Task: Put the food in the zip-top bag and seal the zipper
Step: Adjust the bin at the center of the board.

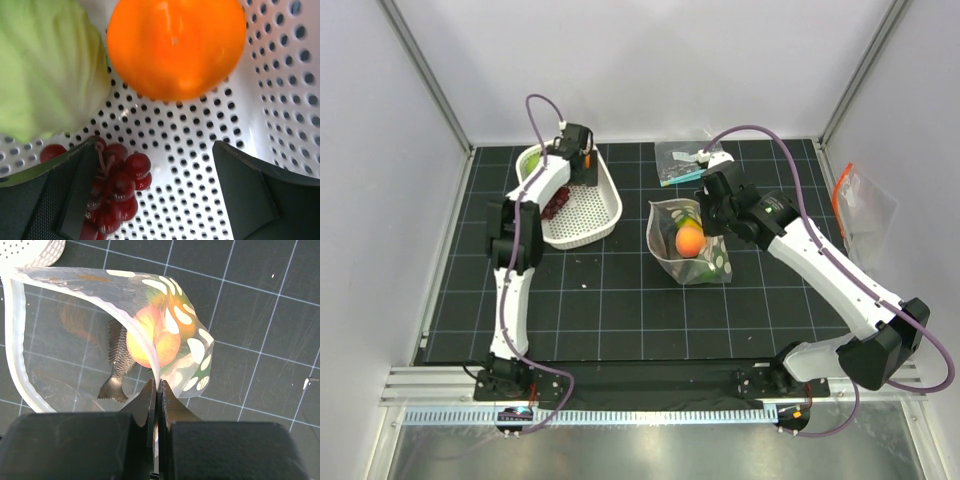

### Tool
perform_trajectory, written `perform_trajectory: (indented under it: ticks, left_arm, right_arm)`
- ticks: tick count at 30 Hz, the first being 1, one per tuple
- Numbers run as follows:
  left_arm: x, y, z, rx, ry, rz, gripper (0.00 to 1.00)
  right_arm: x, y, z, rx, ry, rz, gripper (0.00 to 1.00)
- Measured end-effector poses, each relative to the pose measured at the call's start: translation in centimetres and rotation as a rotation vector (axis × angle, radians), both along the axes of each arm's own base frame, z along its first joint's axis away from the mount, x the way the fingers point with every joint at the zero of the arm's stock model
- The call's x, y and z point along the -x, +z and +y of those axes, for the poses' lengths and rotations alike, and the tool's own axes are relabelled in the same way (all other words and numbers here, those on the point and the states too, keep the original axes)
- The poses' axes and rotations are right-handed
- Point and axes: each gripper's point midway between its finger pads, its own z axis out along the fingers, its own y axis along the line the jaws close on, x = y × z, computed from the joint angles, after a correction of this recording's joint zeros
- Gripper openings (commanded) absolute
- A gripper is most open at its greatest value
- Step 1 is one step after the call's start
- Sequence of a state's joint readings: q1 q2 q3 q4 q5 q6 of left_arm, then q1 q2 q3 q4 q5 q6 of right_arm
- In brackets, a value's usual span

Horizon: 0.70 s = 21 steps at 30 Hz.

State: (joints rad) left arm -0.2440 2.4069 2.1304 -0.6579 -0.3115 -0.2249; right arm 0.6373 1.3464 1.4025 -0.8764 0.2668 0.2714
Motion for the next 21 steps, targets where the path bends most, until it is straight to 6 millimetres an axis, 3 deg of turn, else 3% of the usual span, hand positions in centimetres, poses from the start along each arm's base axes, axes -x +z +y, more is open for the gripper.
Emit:
perform_trajectory:
  ticks: [4, 9, 11, 14, 21]
  left_arm:
    - [3.5, 2.3, 0.7, -0.009, 0.008, 0.0, 1.0]
    - [3.5, 7.7, 1.3, 0.003, 0.033, -0.119, 1.0]
    - [3.3, 8.8, 1.4, 0.016, 0.055, -0.147, 1.0]
    - [3.3, 8.4, 1.9, 0.034, 0.095, -0.139, 1.0]
    - [4.2, 4.6, 5.3, 0.106, 0.237, -0.045, 0.98]
  right_arm:
    - [0.0, 0.0, 0.0, -0.001, 0.001, 0.0, 0.01]
    - [0.0, 0.0, 0.0, -0.005, 0.003, 0.003, 0.01]
    - [0.0, 0.0, 0.1, -0.007, 0.004, 0.004, 0.01]
    - [0.0, 0.0, 0.1, -0.008, 0.005, 0.005, 0.01]
    - [0.1, 0.0, 0.1, -0.01, 0.007, 0.007, 0.01]
